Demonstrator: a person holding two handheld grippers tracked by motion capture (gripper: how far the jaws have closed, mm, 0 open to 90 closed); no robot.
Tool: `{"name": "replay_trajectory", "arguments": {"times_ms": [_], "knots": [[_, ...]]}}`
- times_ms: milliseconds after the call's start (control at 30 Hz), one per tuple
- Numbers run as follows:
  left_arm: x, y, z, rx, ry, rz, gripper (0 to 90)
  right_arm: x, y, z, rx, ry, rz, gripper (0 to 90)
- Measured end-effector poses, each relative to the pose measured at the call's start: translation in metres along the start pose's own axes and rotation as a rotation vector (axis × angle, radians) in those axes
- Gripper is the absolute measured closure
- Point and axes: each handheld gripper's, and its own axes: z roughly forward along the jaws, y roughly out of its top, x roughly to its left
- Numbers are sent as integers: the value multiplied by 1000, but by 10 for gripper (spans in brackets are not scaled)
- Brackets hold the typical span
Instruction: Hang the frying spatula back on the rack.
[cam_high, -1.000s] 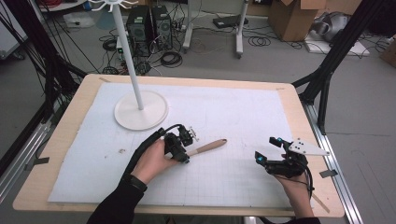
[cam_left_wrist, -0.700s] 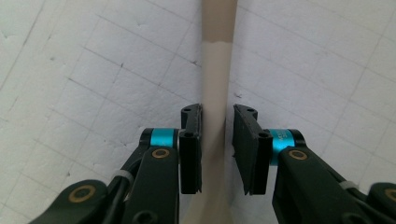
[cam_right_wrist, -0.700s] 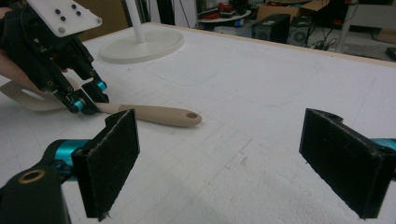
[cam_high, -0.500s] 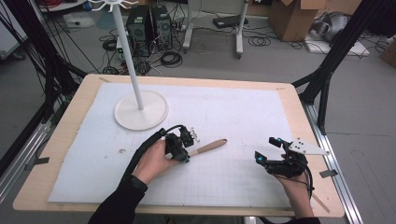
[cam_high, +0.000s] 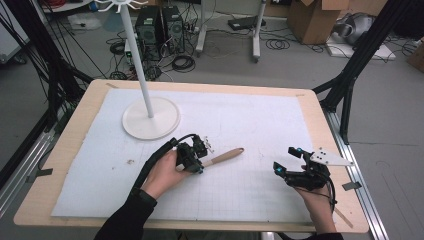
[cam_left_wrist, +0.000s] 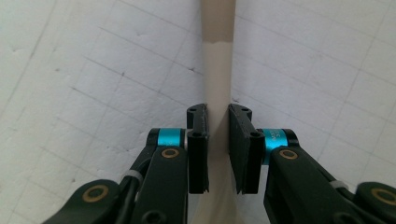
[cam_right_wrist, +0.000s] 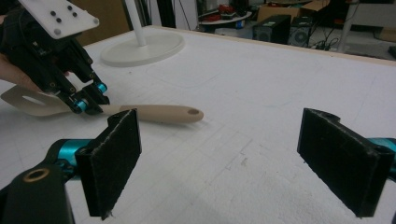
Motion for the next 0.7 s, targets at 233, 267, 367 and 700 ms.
{"name": "replay_trajectory", "arguments": {"times_ms": [233, 267, 367, 700], "knots": [[2, -8, -13, -92, -4, -48, 777, -1, -1, 1, 6, -4, 1, 129], [2, -10, -19, -118, 7, -50, 778, 0, -1, 1, 10, -5, 3, 130], [3, -13, -25, -142, 11, -58, 777, 0, -1, 1, 9, -4, 0, 131], [-3, -40, -64, -405, 114, -64, 777, 1, -1, 4, -2, 27, 37, 133]]}}
